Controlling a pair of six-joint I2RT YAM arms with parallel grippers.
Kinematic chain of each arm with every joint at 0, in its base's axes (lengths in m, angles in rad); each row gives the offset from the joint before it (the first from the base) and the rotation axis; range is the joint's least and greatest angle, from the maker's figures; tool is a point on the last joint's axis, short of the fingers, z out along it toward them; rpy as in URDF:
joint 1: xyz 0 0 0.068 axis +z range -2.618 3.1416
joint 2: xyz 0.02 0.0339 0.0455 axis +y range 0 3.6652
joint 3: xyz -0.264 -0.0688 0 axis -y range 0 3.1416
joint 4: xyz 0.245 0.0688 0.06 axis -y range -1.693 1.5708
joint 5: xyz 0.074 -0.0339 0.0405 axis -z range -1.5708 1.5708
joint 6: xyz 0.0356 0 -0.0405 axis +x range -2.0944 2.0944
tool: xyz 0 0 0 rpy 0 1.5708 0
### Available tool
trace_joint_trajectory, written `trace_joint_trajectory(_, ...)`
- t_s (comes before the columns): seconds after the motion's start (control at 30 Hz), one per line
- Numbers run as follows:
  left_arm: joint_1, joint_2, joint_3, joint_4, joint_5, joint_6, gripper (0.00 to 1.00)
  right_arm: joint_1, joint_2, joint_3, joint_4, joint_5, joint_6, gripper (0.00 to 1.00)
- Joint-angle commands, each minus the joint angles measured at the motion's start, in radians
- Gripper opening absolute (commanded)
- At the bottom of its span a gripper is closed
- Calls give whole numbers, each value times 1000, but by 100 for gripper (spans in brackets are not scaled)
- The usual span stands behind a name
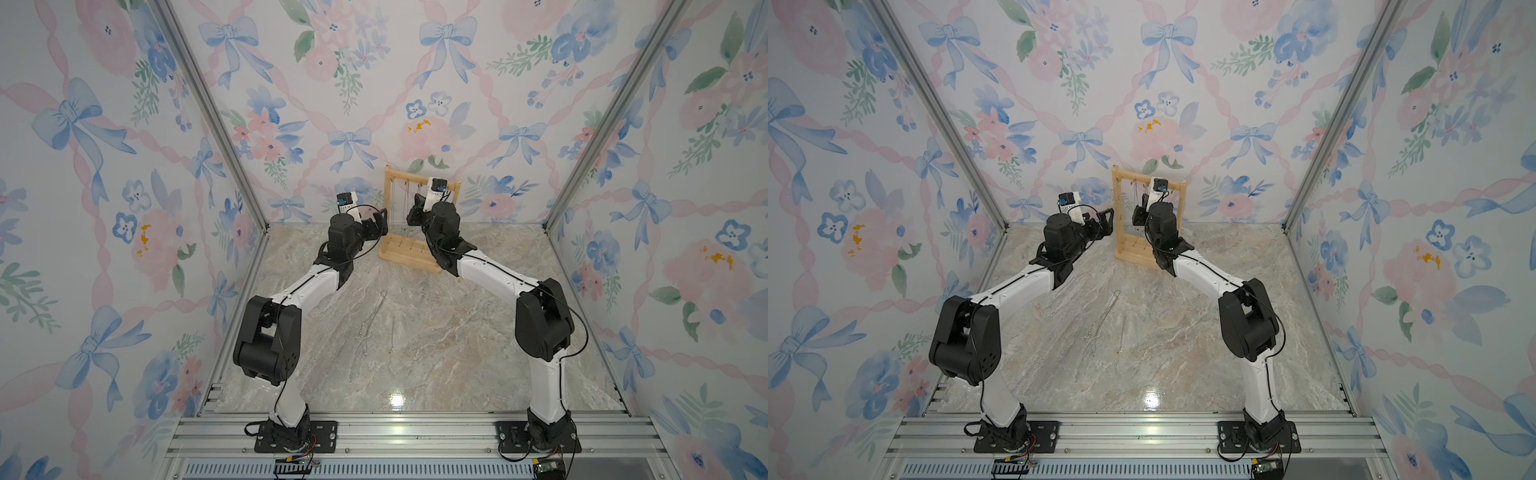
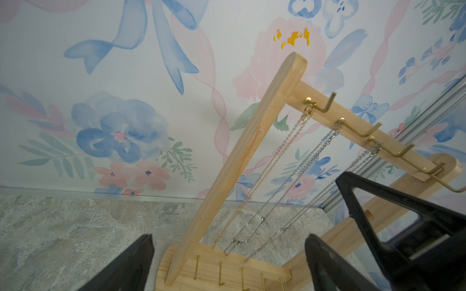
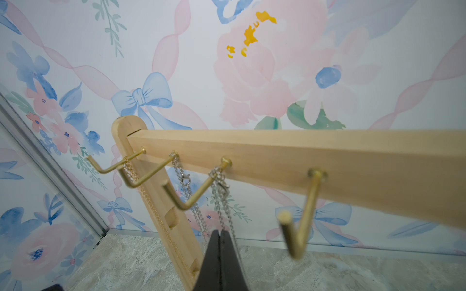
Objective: Take the necklace off the jewelry display stand
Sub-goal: Take off the necklace from the stand.
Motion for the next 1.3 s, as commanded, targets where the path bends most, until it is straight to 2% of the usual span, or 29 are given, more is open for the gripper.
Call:
trace_joint_trajectory(0.0, -10, 14, 1, 14, 13, -5, 97, 9, -23, -17, 37, 8, -24, 0)
trace_joint_trajectory(0.6, -10, 24, 1, 14, 19, -5, 97, 7, -116, -99, 46, -43, 6, 0)
trace_joint_trajectory(0.77, -10, 25, 1, 14, 20, -4, 97, 16, -131, -120, 40, 0, -43, 35)
trace_joint_trajectory(0.87, -10, 26, 1, 13, 23, -5, 98, 24, -115, -127, 66, 25, -94, 44)
trace_joint_trajectory(1.03, -11, 24, 1, 15, 27, -4, 98, 37, -66, -67, 30, 84, -142, 49)
trace_joint_trajectory(1.27, -10, 25, -1, 15, 24, -2, 98, 85, 14, 43, -6, 253, -269, 55)
